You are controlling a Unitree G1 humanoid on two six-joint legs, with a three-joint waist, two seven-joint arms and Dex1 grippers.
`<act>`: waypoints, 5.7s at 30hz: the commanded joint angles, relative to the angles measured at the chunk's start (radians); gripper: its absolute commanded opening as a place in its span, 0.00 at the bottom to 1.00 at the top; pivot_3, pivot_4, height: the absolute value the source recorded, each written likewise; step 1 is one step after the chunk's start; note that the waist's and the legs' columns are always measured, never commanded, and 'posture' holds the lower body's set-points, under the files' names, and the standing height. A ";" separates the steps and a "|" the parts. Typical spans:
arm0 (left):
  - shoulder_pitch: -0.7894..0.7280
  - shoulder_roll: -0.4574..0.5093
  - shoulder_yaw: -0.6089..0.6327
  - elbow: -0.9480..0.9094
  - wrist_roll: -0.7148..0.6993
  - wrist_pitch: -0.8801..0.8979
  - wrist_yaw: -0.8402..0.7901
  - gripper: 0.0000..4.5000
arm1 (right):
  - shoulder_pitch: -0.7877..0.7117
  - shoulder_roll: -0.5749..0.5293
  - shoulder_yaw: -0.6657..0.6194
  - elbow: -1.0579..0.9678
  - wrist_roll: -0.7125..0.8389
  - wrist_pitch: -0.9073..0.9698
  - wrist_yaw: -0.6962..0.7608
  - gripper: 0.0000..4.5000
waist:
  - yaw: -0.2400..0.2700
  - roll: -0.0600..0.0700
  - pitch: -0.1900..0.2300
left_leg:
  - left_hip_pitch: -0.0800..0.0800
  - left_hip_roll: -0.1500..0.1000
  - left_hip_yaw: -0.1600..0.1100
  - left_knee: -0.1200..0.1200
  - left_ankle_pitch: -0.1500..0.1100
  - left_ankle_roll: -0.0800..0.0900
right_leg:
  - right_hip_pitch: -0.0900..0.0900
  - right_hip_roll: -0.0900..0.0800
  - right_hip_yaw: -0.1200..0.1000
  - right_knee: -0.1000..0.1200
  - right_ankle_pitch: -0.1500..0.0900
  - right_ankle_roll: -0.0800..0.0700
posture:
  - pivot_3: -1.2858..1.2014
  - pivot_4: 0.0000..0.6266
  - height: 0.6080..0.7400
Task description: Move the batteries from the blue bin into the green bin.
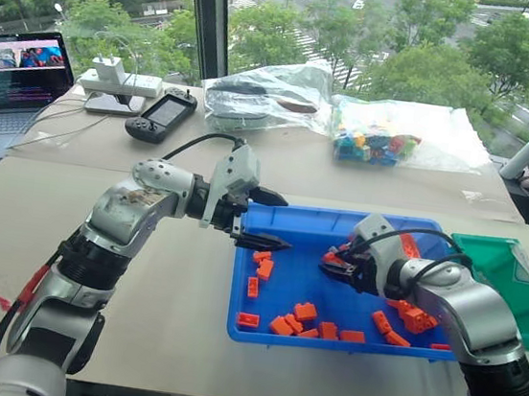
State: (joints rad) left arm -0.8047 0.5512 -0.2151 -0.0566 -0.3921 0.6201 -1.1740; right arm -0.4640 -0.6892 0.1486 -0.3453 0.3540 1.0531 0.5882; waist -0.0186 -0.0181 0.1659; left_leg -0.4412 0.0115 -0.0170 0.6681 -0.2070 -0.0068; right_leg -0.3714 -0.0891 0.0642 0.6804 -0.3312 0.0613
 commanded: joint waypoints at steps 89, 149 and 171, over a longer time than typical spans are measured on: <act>-0.021 -0.002 0.015 -0.014 0.000 -0.022 -0.005 1.00 | 0.035 0.004 -0.063 0.094 -0.017 -0.030 -0.018 0.49 | 0.000 0.000 0.000 | 0.000 0.000 -0.001 -0.001 0.000 0.000 | 0.000 0.000 -0.001 0.000 0.000 0.000 | 0.52 0.24 0.94; -0.123 -0.081 0.037 0.032 -0.061 0.004 -0.048 1.00 | 0.383 -0.379 -0.678 0.215 -0.075 -0.079 0.084 0.50 | 0.002 0.000 0.000 | 0.001 -0.001 0.003 -0.001 0.000 0.000 | 0.001 -0.001 0.002 -0.002 0.000 0.000 | 0.52 0.24 0.94; -0.078 -0.044 0.293 0.082 -0.124 0.038 0.186 1.00 | 0.426 -0.221 -1.116 0.104 0.117 -0.270 0.216 0.99 | 0.006 0.000 0.000 | 0.001 -0.001 0.002 -0.001 0.000 0.000 | 0.002 -0.002 0.000 -0.002 0.000 0.000 | 0.52 0.24 0.94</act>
State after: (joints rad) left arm -0.8956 0.4991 0.0282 0.0204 -0.5118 0.6796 -1.0313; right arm -0.0322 -0.9339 -0.8658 -0.2253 0.4349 0.7749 0.8516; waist -0.0126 -0.0180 0.1657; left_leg -0.4403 0.0103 -0.0154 0.6669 -0.2070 -0.0067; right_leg -0.3690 -0.0911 0.0646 0.6786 -0.3312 0.0615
